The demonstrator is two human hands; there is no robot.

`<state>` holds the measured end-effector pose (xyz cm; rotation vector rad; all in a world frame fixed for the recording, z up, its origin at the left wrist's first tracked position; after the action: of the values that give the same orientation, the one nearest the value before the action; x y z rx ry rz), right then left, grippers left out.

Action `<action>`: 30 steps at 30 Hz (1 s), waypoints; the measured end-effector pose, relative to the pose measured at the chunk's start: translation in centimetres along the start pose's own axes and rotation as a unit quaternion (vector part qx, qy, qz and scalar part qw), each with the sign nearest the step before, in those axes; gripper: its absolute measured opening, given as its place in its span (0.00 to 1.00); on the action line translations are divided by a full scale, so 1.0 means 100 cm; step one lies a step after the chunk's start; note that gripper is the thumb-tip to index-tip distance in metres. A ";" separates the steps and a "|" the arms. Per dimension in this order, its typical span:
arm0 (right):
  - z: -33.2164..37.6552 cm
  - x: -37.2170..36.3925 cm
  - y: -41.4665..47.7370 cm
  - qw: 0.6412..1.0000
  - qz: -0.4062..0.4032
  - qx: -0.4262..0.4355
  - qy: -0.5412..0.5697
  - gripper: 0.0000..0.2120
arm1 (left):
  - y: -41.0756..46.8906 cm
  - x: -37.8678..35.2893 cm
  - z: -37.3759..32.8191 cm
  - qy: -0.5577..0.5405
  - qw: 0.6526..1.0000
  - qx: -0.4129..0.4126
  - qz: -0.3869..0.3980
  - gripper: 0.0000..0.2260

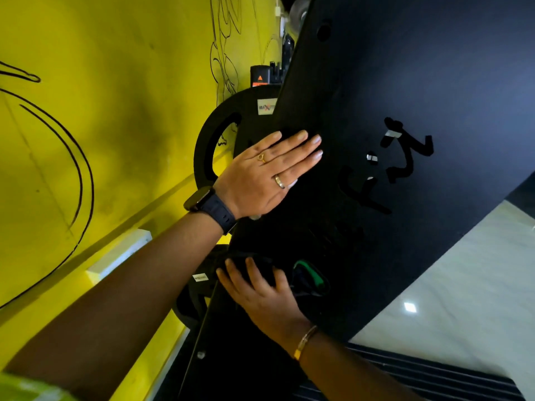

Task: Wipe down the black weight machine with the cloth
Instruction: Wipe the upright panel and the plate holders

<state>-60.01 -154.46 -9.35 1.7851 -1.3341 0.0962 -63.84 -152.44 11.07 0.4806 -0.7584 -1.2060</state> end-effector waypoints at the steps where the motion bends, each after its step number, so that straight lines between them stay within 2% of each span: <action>1: 0.002 -0.005 -0.010 1.000 0.024 0.012 0.009 0.38 | -0.003 0.000 -0.005 -0.018 1.000 -0.002 0.013 0.19; 3: -0.001 -0.009 -0.034 0.998 0.041 -0.019 0.034 0.44 | -0.012 -0.002 -0.018 -0.038 0.998 0.003 0.041 0.20; 6: -0.030 -0.007 -0.073 0.985 0.012 -0.166 0.046 0.51 | -0.024 -0.008 -0.036 -0.024 0.997 0.041 0.065 0.22; 7: -0.045 -0.001 -0.082 0.976 -0.012 -0.217 0.036 0.51 | -0.027 -0.010 -0.041 -0.016 0.996 0.053 0.067 0.23; 10: -0.090 0.025 -0.086 0.936 -0.121 -0.328 0.033 0.39 | -0.032 -0.019 -0.049 -0.001 0.994 0.090 0.065 0.23; 13: -0.106 0.039 -0.063 0.904 -0.170 -0.387 0.065 0.28 | -0.041 -0.027 -0.054 0.004 0.993 0.108 0.048 0.23; 15: -0.095 0.035 -0.049 0.906 -0.174 -0.383 0.051 0.29 | -0.045 -0.029 -0.055 0.017 0.994 0.104 0.028 0.24; 19: -0.056 0.010 -0.052 0.940 -0.140 -0.311 0.004 0.37 | -0.052 -0.032 -0.057 0.041 0.995 0.096 -0.005 0.25; 24: -0.026 -0.013 -0.095 0.989 -0.037 -0.145 -0.005 0.40 | -0.053 -0.030 -0.059 0.027 0.994 0.108 -0.021 0.24; 26: -0.037 -0.012 -0.116 0.986 -0.033 -0.164 -0.001 0.41 | -0.054 -0.031 -0.059 0.029 0.993 0.113 -0.019 0.24; 30: -0.099 0.015 -0.128 0.942 -0.119 -0.314 0.017 0.35 | -0.054 -0.031 -0.060 0.036 0.992 0.122 -0.022 0.23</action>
<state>-44.90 -148.46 -10.10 1.3655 -0.9637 -0.3918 -63.41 -151.48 2.44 0.7419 -0.8400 -1.1360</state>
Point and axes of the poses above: each hand's wrist, its own y-axis towards the middle knuckle, its own x-axis out of the back of the hand, z = x × y, the point moved 6 cm from there along y, towards the middle knuckle, and after that the axes turned 3 degrees about y, right-handed, at the moved point
